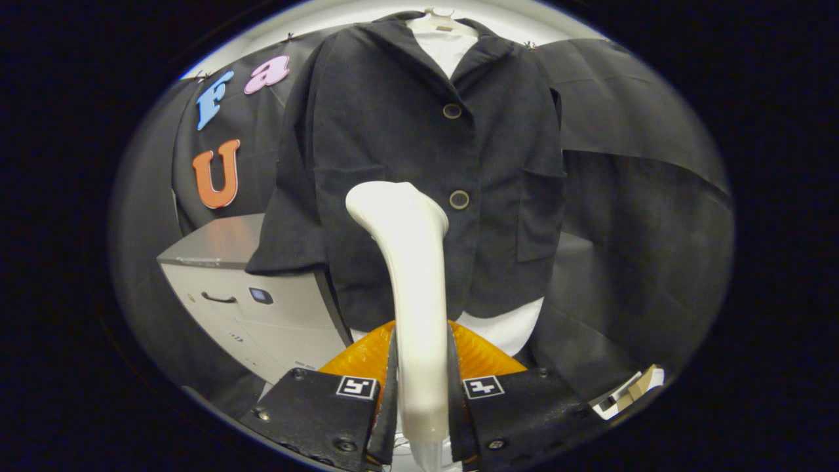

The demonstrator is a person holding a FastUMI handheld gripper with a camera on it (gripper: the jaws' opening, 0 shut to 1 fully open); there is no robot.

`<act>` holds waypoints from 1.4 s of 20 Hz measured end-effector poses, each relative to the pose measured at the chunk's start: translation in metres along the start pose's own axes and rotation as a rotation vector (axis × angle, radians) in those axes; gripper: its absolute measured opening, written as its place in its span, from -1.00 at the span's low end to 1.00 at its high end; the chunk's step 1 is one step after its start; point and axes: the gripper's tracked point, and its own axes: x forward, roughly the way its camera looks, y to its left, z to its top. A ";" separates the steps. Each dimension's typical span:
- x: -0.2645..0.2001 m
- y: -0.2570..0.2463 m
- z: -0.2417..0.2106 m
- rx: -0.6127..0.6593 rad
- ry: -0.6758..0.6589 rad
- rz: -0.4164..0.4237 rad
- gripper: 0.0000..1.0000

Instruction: Iron the clothes twice with a garment steamer, once on the left side and once on the right side.

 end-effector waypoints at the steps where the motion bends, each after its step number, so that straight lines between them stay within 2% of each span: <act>1: 0.005 0.001 -0.004 -0.005 0.010 -0.004 -0.30; 8: 0.021 0.003 -0.037 -0.011 0.070 -0.018 -0.30; 15: 0.010 0.001 -0.039 0.020 0.075 -0.013 -0.30; 21: -0.036 -0.029 -0.035 0.087 0.039 -0.024 -0.30; 28: -0.099 -0.099 0.014 0.178 -0.059 -0.070 -0.31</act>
